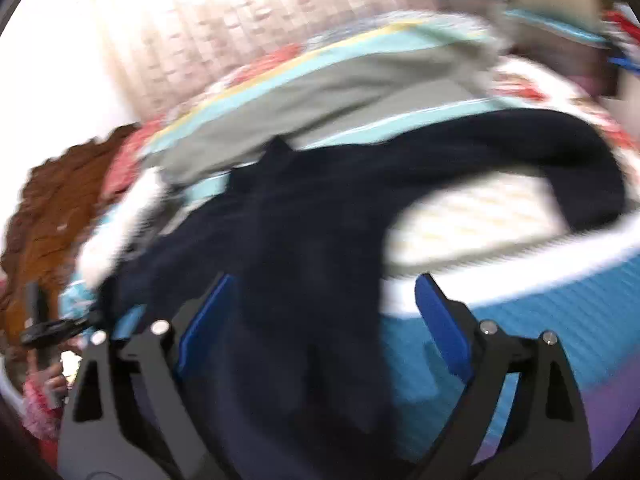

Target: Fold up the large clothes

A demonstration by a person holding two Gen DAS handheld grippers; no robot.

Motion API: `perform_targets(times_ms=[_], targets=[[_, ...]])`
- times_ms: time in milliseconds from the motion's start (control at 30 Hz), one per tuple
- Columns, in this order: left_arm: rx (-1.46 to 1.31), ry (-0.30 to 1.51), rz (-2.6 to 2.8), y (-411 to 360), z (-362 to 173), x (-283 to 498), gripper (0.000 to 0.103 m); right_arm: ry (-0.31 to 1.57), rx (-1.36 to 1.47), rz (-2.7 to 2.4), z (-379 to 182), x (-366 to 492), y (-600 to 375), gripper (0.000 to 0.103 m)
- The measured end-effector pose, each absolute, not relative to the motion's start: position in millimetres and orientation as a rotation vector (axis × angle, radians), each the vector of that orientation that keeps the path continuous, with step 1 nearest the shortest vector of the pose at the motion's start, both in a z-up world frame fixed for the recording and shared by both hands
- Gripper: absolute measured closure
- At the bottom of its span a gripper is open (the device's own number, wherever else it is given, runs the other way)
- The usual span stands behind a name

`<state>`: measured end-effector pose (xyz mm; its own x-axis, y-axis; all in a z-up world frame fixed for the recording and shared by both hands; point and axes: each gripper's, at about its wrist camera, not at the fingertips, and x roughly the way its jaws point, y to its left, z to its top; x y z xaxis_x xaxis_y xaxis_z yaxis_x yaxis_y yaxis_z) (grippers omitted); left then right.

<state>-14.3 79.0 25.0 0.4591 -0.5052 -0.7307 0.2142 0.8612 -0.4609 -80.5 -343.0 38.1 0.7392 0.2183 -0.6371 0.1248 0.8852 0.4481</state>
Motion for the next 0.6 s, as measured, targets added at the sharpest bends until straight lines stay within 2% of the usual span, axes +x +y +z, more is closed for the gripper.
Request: perform_targets(times_ms=[100, 233, 300, 400, 600], targets=[[-0.292, 0.972, -0.480, 33, 18, 19, 0.094, 0.790, 0.461, 0.103, 29, -24, -302, 0.015], [-0.200, 0.959, -0.439, -7, -6, 41, 0.094, 0.835, 0.345, 0.120, 5, 36, -263, 0.023], [-0.150, 1.001, -0.429, -16, -28, 45, 0.094, 0.900, 0.311, 0.095, -20, 48, -258, 0.029], [-0.094, 1.172, -0.382, -17, -85, 51, 0.094, 1.062, 0.301, 0.004, -74, 49, -273, 0.038], [-0.223, 1.137, -0.439, 2, -82, 48, 0.094, 0.965, 0.389, 0.064, -74, 27, -292, 0.041]])
